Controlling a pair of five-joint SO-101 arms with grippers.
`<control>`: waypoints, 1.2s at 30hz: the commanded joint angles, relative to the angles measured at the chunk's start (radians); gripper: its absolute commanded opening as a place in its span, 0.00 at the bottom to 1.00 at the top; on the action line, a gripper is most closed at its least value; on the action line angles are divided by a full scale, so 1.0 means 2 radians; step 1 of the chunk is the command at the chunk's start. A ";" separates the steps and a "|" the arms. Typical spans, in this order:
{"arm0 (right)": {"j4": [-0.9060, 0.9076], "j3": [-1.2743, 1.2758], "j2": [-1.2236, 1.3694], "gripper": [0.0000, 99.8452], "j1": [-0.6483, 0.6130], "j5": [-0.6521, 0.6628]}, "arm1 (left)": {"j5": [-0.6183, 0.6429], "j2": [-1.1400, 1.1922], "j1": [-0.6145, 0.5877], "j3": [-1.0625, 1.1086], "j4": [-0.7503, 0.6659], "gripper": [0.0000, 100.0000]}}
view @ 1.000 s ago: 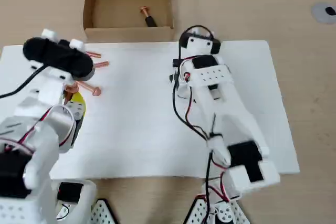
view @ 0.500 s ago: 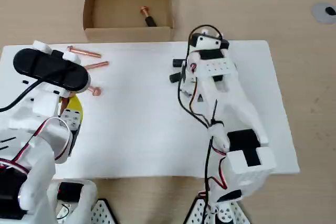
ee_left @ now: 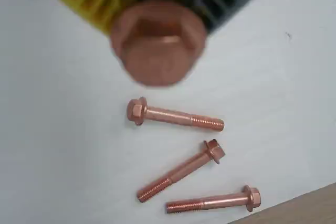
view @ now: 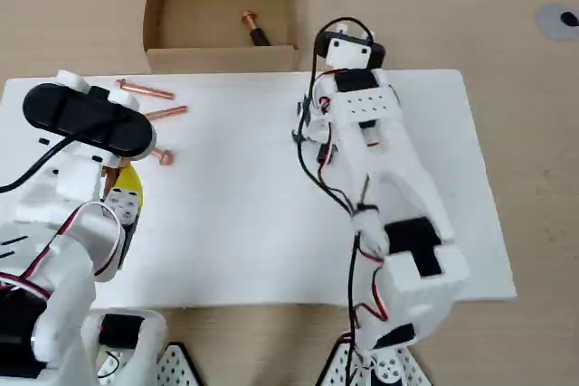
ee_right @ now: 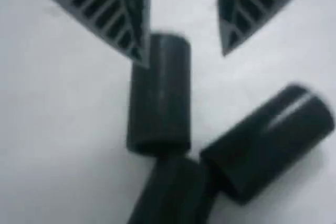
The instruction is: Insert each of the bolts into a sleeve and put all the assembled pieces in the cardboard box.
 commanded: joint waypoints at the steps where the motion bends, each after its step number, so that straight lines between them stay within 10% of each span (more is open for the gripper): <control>1: -0.025 -0.027 0.026 0.12 -0.003 -0.002 | -0.005 -0.003 0.002 -0.002 0.001 0.01; 25: 0.103 -0.201 0.056 0.13 0.024 0.087 | -0.022 0.000 0.005 -0.002 0.001 0.01; 36: 0.206 -0.344 0.060 0.13 0.250 0.127 | -0.022 -0.003 0.004 -0.002 0.001 0.01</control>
